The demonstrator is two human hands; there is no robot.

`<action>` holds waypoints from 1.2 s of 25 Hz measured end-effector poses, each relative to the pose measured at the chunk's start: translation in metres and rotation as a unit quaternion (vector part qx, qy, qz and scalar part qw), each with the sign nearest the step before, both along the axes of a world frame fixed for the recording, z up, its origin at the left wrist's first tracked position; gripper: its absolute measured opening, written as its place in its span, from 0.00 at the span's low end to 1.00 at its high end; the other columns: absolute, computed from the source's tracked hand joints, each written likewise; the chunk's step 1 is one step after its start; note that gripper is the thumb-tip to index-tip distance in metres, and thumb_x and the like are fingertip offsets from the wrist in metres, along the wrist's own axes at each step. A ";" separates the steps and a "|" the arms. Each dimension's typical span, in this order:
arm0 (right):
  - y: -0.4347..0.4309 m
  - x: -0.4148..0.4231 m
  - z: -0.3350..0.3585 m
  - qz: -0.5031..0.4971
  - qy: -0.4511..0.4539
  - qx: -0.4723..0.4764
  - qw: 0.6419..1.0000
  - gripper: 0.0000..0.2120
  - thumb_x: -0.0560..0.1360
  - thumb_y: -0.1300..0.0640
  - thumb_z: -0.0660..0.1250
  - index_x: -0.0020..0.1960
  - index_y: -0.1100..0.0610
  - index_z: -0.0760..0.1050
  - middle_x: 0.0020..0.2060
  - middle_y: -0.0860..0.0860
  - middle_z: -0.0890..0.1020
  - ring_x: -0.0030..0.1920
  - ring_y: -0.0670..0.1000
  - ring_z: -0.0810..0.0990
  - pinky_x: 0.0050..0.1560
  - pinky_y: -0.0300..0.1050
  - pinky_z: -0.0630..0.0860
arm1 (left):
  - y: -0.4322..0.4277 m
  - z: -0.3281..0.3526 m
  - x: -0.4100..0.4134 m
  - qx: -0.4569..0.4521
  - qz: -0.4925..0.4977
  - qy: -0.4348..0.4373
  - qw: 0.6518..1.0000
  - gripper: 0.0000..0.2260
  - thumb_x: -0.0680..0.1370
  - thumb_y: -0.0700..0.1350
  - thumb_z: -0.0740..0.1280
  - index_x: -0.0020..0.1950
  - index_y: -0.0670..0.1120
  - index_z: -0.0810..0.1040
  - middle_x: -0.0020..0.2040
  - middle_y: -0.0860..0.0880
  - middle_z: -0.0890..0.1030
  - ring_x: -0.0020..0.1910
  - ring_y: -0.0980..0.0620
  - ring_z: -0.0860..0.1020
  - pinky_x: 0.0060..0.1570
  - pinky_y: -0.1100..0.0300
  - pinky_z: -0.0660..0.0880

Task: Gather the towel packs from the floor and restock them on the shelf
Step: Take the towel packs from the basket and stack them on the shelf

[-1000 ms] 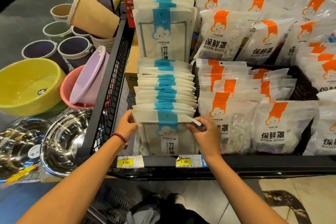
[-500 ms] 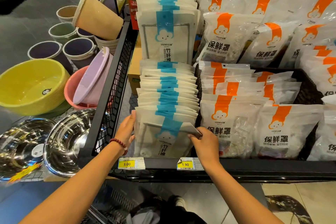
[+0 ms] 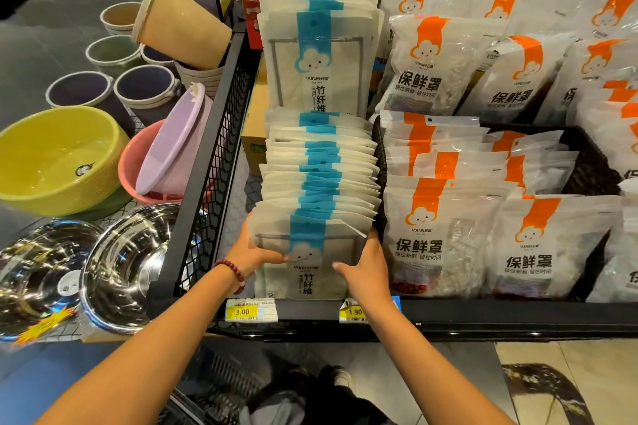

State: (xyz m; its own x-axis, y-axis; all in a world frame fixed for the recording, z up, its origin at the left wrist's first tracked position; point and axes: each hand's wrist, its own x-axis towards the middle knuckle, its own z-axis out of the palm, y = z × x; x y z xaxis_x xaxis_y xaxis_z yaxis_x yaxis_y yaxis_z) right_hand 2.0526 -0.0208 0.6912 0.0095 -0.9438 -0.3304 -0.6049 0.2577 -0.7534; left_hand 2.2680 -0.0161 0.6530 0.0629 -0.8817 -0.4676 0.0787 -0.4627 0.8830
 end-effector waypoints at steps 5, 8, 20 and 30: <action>-0.012 0.007 -0.010 -0.113 -0.112 0.034 0.987 0.40 0.66 0.66 0.75 0.72 0.57 0.59 0.67 0.54 0.72 0.67 0.55 0.70 0.67 0.55 0.69 | -0.007 -0.007 -0.017 0.035 0.105 0.021 0.994 0.43 0.53 0.32 0.80 0.64 0.33 0.66 0.58 0.38 0.77 0.60 0.40 0.76 0.53 0.51 0.78; -0.012 0.016 -0.004 -0.141 -0.123 -0.013 0.982 0.25 0.68 0.70 0.70 0.61 0.55 0.69 0.56 0.52 0.77 0.58 0.53 0.76 0.60 0.53 0.74 | -0.007 -0.006 -0.018 0.004 0.138 -0.007 0.990 0.35 0.56 0.29 0.77 0.62 0.31 0.69 0.57 0.39 0.78 0.58 0.39 0.77 0.48 0.54 0.80; -0.007 0.013 0.006 -0.141 -0.053 -0.118 0.982 0.17 0.69 0.71 0.63 0.55 0.58 0.71 0.50 0.53 0.78 0.51 0.53 0.76 0.48 0.39 0.70 | -0.010 0.018 -0.036 0.011 0.141 -0.125 0.982 0.42 0.59 0.39 0.81 0.69 0.44 0.66 0.60 0.50 0.75 0.62 0.49 0.74 0.58 0.60 0.74; -0.009 0.010 0.012 -0.108 -0.050 -0.059 0.991 0.22 0.72 0.66 0.68 0.64 0.59 0.69 0.56 0.54 0.79 0.56 0.53 0.76 0.54 0.42 0.71 | -0.006 0.013 0.001 -0.027 -0.067 -0.112 0.991 0.49 0.48 0.42 0.81 0.65 0.44 0.63 0.53 0.52 0.75 0.53 0.56 0.75 0.42 0.71 0.77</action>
